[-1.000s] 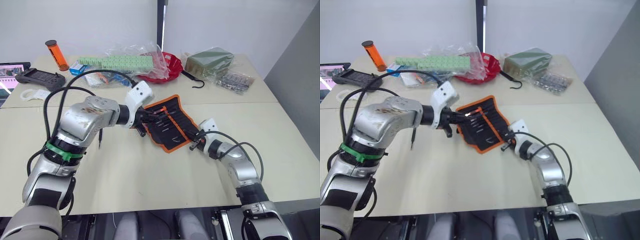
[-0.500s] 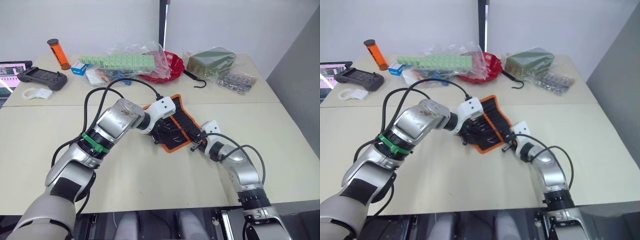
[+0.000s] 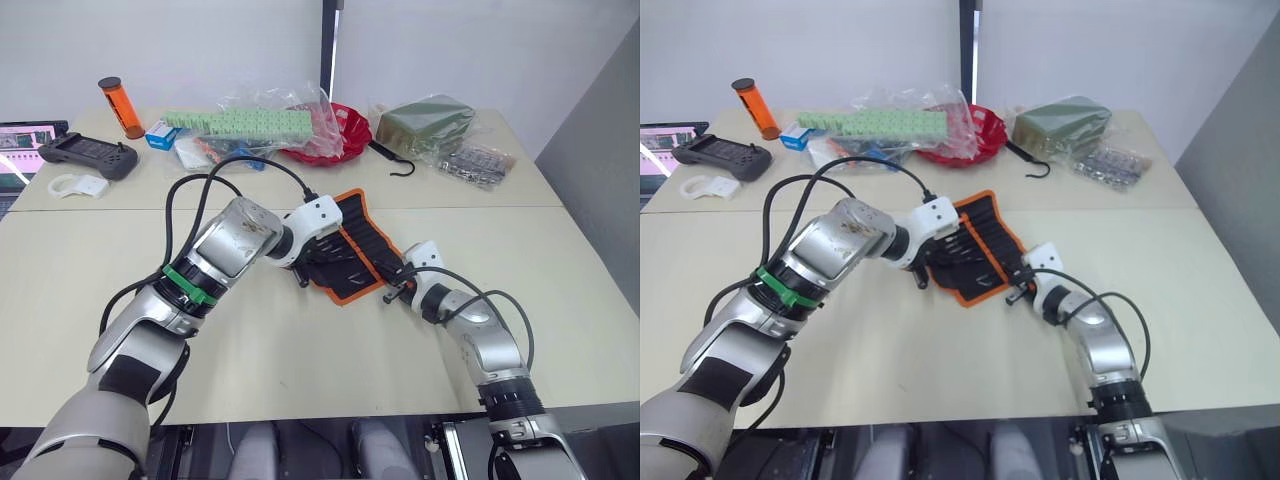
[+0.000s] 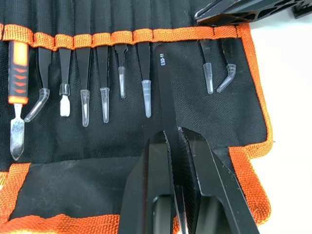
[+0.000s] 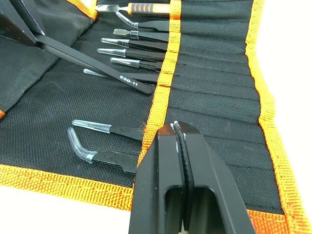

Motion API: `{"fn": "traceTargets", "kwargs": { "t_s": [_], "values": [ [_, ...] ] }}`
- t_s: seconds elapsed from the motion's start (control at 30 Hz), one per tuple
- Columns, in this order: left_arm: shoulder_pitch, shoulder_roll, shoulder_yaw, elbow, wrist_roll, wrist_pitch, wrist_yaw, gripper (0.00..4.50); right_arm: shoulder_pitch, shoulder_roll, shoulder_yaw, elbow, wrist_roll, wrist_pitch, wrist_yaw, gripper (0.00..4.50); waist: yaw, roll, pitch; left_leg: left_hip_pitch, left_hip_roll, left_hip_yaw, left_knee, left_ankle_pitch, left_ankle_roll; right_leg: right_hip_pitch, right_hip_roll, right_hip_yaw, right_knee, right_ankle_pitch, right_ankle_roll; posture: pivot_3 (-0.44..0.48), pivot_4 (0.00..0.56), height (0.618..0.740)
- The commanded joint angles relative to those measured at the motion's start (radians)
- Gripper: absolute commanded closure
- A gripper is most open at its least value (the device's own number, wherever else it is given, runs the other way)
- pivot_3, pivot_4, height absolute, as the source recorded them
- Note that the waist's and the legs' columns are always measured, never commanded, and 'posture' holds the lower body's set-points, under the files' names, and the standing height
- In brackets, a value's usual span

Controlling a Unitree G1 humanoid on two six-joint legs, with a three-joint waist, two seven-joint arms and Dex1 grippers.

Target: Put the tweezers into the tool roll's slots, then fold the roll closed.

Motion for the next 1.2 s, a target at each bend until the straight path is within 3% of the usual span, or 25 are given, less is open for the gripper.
{"fn": "traceTargets", "kwargs": {
  "t_s": [0.03, 0.43, 0.77, 0.87, 1.2],
  "values": [
    [-0.012, -0.007, 0.002, -0.019, 0.018, -0.006, -0.011, 4.48, -0.001, -0.007, 0.004, 0.011, -0.009, 0.011, 0.006, 4.50, 0.000, 0.000, 0.000, 0.000, 0.000, 0.000, 0.000, 0.000, 0.000, 0.000, 0.000, 0.000, 0.000, 0.000, 0.000, 0.000, 0.150, 0.740],
    [0.009, -0.099, 0.020, 0.093, 0.072, -0.119, 0.031, 4.48, 0.005, -0.009, 0.003, 0.002, -0.007, 0.017, 0.005, 4.50, 0.007, 0.000, 0.000, 0.000, 0.000, 0.000, 0.001, 0.000, 0.000, 0.000, 0.000, 0.000, 0.001, 0.000, 0.000, 0.000, 0.150, 0.740],
    [0.010, -0.241, 0.032, 0.313, 0.173, -0.375, 0.132, 4.48, 0.006, -0.004, 0.007, 0.003, -0.011, 0.020, 0.004, 4.50, 0.012, 0.000, 0.000, -0.001, -0.001, 0.000, 0.003, 0.000, 0.000, 0.000, 0.000, 0.000, 0.001, 0.000, 0.000, 0.000, 0.150, 0.740],
    [0.012, -0.284, 0.055, 0.418, 0.200, -0.541, 0.181, 4.48, 0.009, -0.002, 0.009, -0.001, -0.012, 0.021, 0.002, 4.50, 0.013, 0.000, 0.000, -0.001, -0.001, 0.000, 0.003, 0.000, 0.000, 0.000, 0.000, 0.000, 0.001, 0.000, 0.000, 0.000, 0.150, 0.740],
    [-0.042, -0.356, 0.089, 0.579, 0.238, -0.676, 0.126, 4.48, 0.019, 0.004, 0.018, -0.031, -0.025, 0.029, -0.007, 4.50, 0.016, 0.001, 0.000, -0.002, -0.001, 0.000, 0.008, 0.000, 0.000, 0.001, 0.000, 0.000, 0.003, 0.001, 0.001, 0.000, 0.150, 0.740]
  ]
}}
